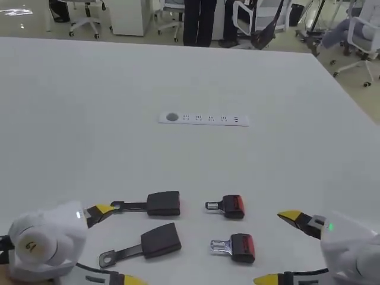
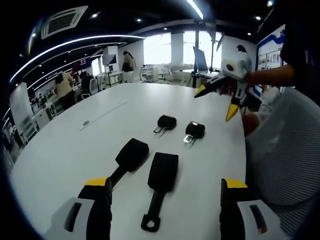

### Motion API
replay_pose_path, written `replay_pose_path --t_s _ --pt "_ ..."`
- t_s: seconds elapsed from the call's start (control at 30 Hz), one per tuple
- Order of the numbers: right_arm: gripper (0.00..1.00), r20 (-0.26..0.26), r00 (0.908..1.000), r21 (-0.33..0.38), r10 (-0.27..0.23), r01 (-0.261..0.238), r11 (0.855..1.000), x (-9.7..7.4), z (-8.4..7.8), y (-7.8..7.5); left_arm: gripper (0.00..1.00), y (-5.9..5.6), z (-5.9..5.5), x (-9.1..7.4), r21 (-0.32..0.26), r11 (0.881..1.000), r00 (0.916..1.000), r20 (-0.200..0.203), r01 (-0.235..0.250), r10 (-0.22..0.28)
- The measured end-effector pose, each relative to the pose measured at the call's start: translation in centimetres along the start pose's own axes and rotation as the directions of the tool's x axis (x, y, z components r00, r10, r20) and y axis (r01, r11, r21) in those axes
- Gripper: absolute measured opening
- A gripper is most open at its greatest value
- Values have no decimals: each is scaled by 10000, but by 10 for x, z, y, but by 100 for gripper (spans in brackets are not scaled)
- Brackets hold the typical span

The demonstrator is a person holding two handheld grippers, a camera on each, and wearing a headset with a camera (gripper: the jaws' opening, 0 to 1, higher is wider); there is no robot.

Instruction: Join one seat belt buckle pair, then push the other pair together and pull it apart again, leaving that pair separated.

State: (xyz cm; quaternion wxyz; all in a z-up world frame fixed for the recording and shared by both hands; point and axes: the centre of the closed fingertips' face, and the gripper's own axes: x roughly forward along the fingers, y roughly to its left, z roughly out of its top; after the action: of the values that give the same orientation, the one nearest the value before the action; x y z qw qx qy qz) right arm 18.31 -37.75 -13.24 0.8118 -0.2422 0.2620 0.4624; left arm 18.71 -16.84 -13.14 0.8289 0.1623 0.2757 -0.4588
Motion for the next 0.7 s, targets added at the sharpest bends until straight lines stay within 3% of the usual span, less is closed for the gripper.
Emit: replay_pose_path --t_s 0.3,0.7 --pt "68 -317 9983 -569 480 -497 9971 15 -3 2 82 -6 4 17 341 9992 9992 -372 188 -175" --pt "55 -879 9908 -1055 1030 -1121 9881 32 -8 3 69 0 -5 38 563 9976 9926 -1168 404 -336"
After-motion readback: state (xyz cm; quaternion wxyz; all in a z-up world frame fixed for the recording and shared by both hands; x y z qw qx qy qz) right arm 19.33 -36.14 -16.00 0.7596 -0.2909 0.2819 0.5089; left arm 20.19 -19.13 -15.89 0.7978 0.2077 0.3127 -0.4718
